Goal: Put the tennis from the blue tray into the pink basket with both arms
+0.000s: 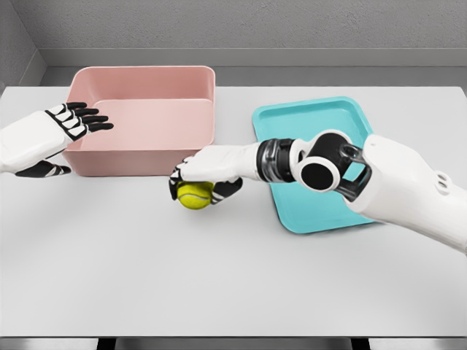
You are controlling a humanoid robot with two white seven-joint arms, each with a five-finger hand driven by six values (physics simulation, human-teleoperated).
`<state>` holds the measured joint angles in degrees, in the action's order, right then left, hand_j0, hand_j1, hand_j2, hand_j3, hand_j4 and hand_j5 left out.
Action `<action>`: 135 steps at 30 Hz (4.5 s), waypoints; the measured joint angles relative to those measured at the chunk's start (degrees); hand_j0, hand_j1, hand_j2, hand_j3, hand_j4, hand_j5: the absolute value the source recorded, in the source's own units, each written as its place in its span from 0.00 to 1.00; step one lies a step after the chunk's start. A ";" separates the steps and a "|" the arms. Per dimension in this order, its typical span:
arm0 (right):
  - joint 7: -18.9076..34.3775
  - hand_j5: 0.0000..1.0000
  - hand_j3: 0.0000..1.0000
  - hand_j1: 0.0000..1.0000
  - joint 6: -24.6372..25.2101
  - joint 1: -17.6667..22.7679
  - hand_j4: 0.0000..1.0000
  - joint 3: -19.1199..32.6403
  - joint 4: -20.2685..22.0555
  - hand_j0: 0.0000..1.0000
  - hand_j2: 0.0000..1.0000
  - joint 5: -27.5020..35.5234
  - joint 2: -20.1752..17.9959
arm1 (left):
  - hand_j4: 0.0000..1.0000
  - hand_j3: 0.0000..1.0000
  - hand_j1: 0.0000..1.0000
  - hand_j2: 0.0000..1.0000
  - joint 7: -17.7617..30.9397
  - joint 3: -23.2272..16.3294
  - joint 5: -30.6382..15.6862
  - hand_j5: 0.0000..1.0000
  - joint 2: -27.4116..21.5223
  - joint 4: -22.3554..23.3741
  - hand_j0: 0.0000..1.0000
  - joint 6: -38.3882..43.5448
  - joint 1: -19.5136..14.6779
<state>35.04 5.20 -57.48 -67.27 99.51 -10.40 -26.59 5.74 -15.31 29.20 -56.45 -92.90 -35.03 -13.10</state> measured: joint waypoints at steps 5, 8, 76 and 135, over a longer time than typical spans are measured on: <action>-0.01 1.00 1.00 1.00 0.37 0.00 1.00 -0.68 -0.23 1.00 1.00 0.05 0.75 | 1.00 1.00 1.00 1.00 0.00 0.00 0.00 1.00 0.01 0.00 1.00 0.00 0.00; -0.02 1.00 1.00 1.00 0.42 0.00 1.00 -0.80 -0.19 1.00 1.00 0.06 0.84 | 1.00 1.00 1.00 1.00 0.00 0.00 0.00 1.00 0.01 0.00 1.00 0.00 0.09; -0.01 1.00 1.00 1.00 -17.79 22.41 1.00 40.57 -3.46 1.00 1.00 0.50 -28.73 | 1.00 1.00 1.00 1.00 9.31 -38.34 23.20 1.00 16.07 -6.30 1.00 -0.03 -23.47; -0.01 1.00 1.00 1.00 -17.79 22.59 1.00 40.53 -4.05 1.00 1.00 0.50 -28.72 | 0.00 0.00 0.00 0.00 16.14 -31.07 7.81 0.00 16.61 -5.49 0.00 -0.07 -26.63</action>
<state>35.03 -12.60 -34.89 -26.74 95.45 -9.91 -55.31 21.88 -46.38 37.01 -39.83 -98.39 -35.10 -39.73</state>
